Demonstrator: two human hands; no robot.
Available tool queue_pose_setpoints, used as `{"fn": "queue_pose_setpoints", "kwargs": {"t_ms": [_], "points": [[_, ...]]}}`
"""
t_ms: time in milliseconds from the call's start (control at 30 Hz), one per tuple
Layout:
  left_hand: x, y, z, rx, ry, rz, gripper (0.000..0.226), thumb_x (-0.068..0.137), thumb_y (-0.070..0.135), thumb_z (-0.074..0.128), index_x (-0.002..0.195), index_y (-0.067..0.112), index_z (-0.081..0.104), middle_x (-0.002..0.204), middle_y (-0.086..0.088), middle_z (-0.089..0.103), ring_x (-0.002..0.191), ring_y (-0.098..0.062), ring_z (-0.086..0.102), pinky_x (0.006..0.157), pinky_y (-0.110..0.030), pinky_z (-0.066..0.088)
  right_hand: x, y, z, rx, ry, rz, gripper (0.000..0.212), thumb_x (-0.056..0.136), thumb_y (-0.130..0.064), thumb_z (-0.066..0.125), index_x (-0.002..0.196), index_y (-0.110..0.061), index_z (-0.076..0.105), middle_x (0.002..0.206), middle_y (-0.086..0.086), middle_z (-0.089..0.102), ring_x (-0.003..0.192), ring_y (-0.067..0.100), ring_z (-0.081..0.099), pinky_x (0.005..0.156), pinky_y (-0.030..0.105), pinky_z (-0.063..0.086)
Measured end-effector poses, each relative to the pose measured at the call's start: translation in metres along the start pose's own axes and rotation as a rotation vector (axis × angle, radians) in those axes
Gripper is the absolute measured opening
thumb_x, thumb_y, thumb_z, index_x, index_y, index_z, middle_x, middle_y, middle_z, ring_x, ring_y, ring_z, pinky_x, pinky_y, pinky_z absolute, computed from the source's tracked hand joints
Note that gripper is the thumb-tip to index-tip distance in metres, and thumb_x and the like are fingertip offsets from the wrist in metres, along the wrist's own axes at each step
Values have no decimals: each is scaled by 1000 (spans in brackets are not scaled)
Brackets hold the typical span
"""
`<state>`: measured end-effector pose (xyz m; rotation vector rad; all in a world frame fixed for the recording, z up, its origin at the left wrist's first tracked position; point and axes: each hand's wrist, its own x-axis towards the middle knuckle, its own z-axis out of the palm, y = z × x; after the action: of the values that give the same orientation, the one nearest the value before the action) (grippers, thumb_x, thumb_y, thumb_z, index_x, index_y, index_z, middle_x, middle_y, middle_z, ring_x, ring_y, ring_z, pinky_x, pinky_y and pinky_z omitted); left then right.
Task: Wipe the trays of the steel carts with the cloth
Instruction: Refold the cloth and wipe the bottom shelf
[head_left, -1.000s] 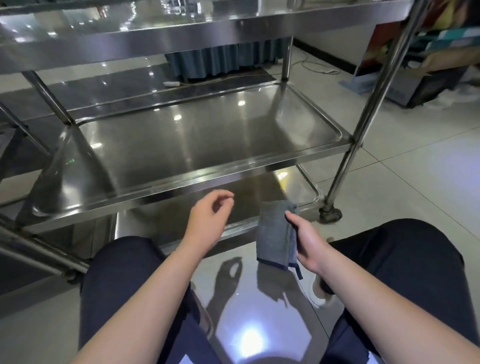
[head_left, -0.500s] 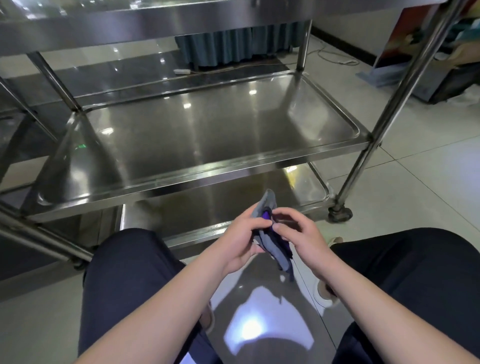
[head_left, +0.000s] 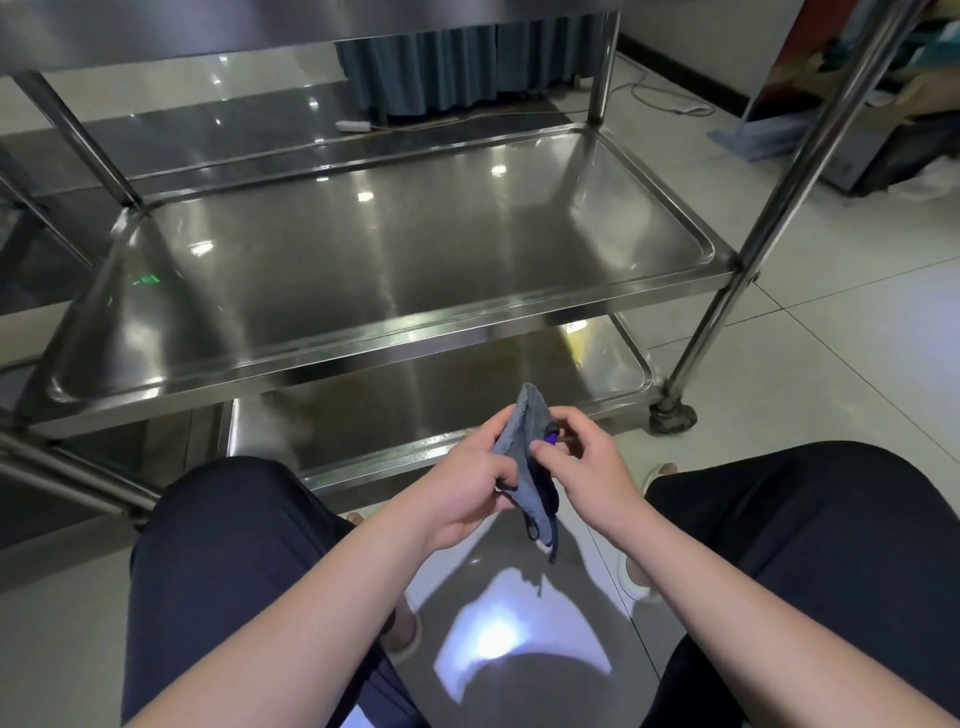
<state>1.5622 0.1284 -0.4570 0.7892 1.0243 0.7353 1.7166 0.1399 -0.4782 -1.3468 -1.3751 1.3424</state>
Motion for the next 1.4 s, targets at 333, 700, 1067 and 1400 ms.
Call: {"fn": "queue_pose_setpoints", "kwargs": {"t_ms": [333,700,1067,1400], "points": [[4,0,-13,114,289,-88,56,90,-11,36,122,24,65,94,-5,72,71,-23,67,71,-40,51,17,11,-15,-90,216,88,18,82,-7,60,76,-15,75,81,17,70,71,15,56,69,33,46],[3,-5,-3,152,293,-51,53,93,-7,34,106,33,66,94,-4,73,79,-24,67,66,-34,53,10,6,-7,-162,160,22,20,81,-6,66,75,-21,77,71,14,67,62,13,50,64,32,44],[2,-2,3,-25,231,-36,27,100,17,47,117,23,66,100,-2,74,84,-17,69,73,-31,52,1,3,8,-86,84,-38,19,86,-6,67,92,-20,79,75,-2,73,69,11,61,70,38,53],[-8,12,-2,-344,129,-7,46,97,46,50,113,7,68,107,-18,70,93,-29,69,84,-43,57,-11,16,23,-424,-169,-185,83,72,-43,68,149,-48,37,144,-14,33,142,7,20,120,35,25]]}}
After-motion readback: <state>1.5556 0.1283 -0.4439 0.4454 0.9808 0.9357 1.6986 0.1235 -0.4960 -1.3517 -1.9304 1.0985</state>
